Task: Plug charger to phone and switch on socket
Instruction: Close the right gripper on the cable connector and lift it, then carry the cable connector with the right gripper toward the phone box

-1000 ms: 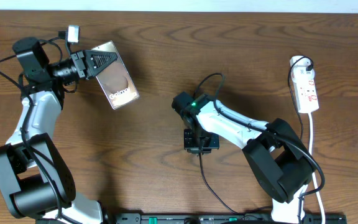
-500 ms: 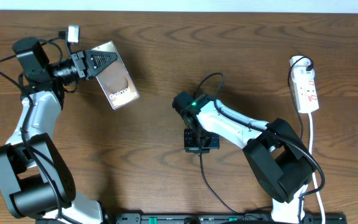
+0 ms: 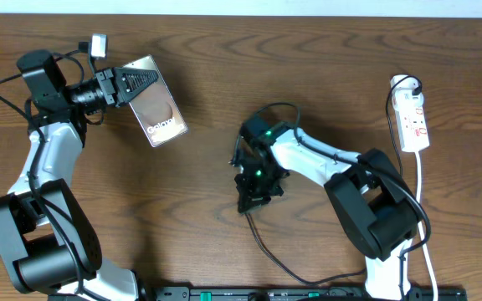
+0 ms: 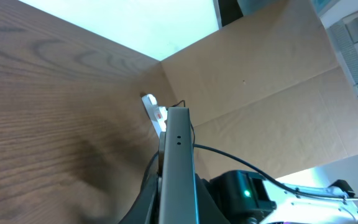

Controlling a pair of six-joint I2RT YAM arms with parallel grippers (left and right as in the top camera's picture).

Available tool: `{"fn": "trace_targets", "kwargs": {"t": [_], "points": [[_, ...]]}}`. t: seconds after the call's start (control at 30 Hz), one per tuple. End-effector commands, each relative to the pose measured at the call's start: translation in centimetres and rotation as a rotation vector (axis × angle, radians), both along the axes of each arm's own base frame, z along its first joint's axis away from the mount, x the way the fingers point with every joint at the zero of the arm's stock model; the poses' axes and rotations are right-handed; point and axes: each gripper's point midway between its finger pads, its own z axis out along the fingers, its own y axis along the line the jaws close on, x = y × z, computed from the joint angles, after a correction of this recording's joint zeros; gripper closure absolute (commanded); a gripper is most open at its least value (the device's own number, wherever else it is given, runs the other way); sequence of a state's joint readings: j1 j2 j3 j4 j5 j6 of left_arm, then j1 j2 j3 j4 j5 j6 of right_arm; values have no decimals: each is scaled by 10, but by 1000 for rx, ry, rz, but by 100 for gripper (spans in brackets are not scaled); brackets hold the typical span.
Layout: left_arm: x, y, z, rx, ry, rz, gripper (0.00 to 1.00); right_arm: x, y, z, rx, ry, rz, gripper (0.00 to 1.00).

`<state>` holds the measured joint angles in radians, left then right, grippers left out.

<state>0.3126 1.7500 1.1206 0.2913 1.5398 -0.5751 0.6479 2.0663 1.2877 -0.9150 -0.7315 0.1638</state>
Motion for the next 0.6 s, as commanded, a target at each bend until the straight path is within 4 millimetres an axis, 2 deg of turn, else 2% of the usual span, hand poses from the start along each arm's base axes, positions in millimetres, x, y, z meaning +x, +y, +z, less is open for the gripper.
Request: {"fn": "trace_targets", "kwargs": {"t": [0.0, 0.27, 0.57], "points": [[-7, -2, 9, -3, -30, -27, 92, -9, 25, 41, 452, -35, 177, 99], [-7, -2, 9, -3, -31, -26, 92, -11, 33, 54, 619, -113, 260, 99], [-7, -2, 9, -2, -31, -26, 92, -5, 40, 58, 680, -158, 272, 99]]}}
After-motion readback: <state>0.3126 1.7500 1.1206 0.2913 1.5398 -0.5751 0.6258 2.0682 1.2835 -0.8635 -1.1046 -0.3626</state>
